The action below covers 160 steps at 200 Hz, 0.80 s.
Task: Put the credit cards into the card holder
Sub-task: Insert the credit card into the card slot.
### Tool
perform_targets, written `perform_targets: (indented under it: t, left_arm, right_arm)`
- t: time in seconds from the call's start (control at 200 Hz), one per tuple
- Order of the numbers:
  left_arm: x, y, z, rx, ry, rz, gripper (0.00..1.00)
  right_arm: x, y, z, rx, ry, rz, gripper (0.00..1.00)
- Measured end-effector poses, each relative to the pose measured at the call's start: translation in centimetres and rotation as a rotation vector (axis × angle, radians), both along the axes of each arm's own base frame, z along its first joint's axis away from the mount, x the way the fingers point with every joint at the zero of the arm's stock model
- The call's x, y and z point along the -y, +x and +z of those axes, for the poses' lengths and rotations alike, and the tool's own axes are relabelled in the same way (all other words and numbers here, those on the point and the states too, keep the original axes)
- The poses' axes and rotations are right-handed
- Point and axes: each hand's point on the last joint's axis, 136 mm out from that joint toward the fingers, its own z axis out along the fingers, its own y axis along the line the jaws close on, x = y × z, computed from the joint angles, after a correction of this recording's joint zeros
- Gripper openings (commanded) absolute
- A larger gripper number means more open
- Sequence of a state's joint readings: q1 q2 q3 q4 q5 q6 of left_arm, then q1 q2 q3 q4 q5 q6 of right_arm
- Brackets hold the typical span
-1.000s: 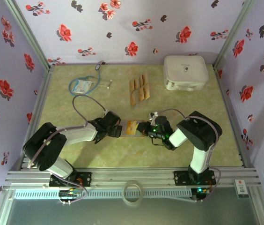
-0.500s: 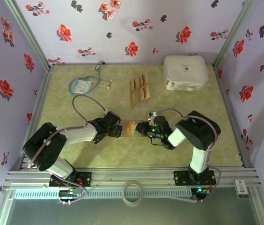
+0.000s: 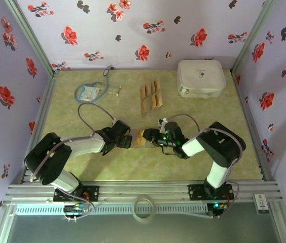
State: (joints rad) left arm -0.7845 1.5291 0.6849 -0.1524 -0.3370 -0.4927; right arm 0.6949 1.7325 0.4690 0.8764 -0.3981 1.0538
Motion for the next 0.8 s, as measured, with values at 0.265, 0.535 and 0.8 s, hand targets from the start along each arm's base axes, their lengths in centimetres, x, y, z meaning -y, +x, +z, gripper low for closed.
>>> perform_targets:
  t: [0.265,0.535,0.8]
  left_arm:
    - [-1.2,0.7,2.0,0.017,-0.067,0.076,1.00]
    - [-3.8,1.4,2.3,-0.001,-0.077,0.171,1.00]
    - [-5.0,2.0,1.0,-0.053,-0.033,0.217,1.00]
  right_arm:
    - [-0.3,1.2,3.0,0.037,-0.137,0.034,0.68]
    - [0.4,2.6,5.1,0.063,-0.367,0.038,0.26]
    - [1.2,1.9,1.8,0.013,-0.648,0.087,0.01]
